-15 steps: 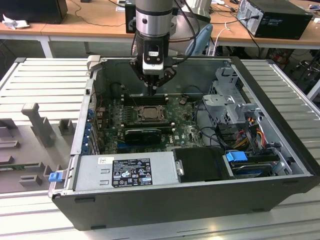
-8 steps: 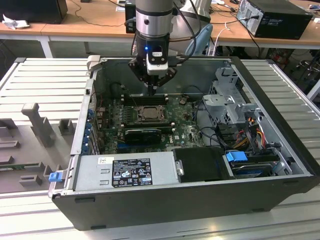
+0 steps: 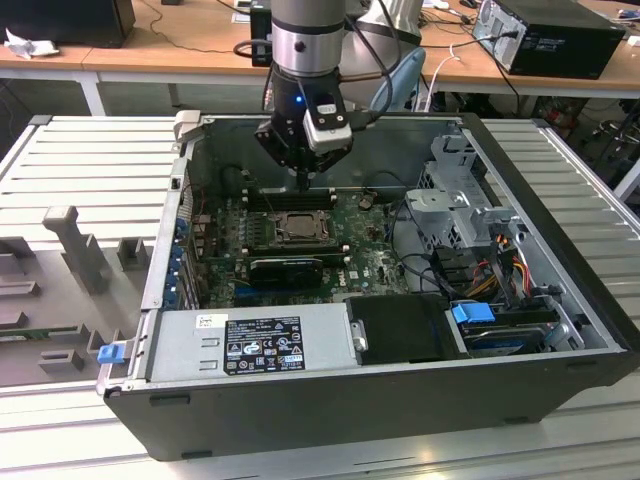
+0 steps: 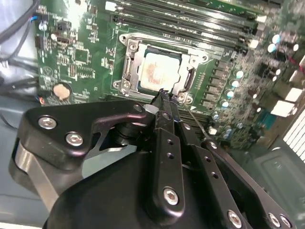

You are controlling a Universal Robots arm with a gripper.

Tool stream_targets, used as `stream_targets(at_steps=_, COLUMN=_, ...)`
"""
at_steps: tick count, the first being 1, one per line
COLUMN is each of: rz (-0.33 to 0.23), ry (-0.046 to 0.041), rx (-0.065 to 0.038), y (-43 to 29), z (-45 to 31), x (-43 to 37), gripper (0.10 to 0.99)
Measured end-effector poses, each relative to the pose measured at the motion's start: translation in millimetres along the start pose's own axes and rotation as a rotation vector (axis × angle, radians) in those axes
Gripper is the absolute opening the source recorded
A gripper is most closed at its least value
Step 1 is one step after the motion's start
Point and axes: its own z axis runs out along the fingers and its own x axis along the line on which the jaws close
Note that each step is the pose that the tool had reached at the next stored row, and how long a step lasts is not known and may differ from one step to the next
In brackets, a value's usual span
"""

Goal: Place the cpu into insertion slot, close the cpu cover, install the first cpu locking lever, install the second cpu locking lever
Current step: 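Install the first cpu locking lever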

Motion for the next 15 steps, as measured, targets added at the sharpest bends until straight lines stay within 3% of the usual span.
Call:
stream_targets(at_steps=3, rz=-0.062, ry=0.0008, rx=-0.001, y=0.0, z=0.4, x=0.0, gripper=0.106)
stream_targets(at_steps=9, rz=-0.083, ry=0.0010, rx=-0.001, y=0.4, z=0.5, x=-1.3, gripper=0.106)
stream_targets(at_steps=13, rz=-0.089, ry=0.0011, rx=-0.002, y=0.8, z=0.7, x=-6.8, gripper=0.106)
stream_targets(at_steps=15, rz=-0.134, ry=0.0018, rx=-0.002, y=0.8, z=0.7, x=-6.8, gripper=0.106)
